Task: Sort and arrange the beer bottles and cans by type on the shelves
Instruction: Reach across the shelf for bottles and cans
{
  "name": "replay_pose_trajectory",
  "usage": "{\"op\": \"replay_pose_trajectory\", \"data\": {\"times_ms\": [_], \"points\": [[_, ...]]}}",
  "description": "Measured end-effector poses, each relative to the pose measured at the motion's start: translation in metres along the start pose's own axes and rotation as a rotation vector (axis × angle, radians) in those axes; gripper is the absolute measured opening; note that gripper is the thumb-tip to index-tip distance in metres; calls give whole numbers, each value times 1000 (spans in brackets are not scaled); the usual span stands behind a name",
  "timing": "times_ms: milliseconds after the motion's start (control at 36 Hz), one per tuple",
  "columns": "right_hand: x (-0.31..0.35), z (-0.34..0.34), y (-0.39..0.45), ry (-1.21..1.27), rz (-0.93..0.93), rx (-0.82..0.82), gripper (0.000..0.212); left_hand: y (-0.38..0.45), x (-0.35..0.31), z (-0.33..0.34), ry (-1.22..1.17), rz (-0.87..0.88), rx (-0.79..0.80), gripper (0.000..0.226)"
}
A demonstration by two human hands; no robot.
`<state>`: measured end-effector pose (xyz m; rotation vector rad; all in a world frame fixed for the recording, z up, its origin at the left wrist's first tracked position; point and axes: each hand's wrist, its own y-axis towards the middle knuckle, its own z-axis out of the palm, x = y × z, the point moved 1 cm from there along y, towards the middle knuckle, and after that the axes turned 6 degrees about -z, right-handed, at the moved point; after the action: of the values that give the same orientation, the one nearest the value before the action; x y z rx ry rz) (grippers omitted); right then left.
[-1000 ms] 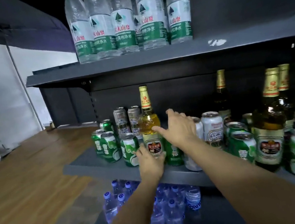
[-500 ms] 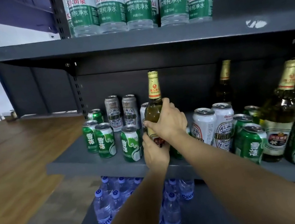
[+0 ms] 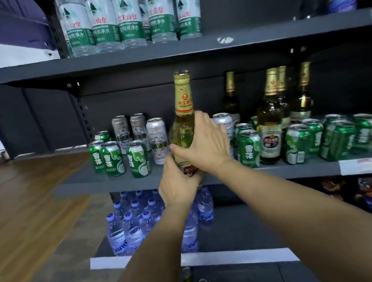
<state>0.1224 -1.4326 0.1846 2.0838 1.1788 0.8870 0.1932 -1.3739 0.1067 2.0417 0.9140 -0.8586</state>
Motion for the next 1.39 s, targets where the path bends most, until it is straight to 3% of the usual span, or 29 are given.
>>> {"op": "replay_pose_trajectory", "data": {"times_ms": [222, 444, 583, 750, 1028, 1389], "points": [[-71, -113, -93, -58, 136, 71, 66, -132, -73, 62, -99, 16, 228, 79], [-166, -229, -190, -148, 467, 22, 54, -252, -151, 147, -95, 123, 522, 59], [-225, -304, -242, -269, 621, -34, 57, -318, -208, 208, -108, 218, 664, 74], [-297, -386, -286, -424, 710, -79, 59, -390, -281, 281, -165, 294, 795, 72], [-445, -489, -309, -560, 820, -169, 59, -448, -404, 416, -168, 428, 950, 74], [-643, -586, -311, -600, 887, -150, 57, -491, -539, 586, -172, 412, 1040, 72]]}}
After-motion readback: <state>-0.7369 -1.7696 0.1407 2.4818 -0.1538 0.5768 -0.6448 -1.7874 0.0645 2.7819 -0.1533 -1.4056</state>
